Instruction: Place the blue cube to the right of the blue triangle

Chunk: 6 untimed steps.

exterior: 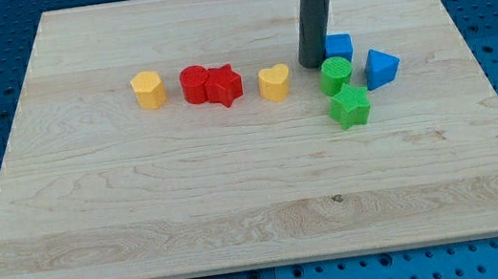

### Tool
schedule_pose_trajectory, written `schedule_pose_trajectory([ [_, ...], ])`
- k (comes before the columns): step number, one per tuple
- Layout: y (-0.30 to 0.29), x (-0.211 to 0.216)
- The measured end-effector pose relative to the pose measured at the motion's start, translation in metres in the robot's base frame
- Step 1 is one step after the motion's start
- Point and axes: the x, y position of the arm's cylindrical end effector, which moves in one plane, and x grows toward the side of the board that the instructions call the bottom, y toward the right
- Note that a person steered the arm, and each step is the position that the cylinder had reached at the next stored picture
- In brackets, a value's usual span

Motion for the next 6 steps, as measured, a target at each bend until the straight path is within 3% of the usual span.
schedule_pose_trajectory([
  [3, 0.042, 0.0],
  [5, 0.038, -0.037],
  [6, 0.038, -0.035],
])
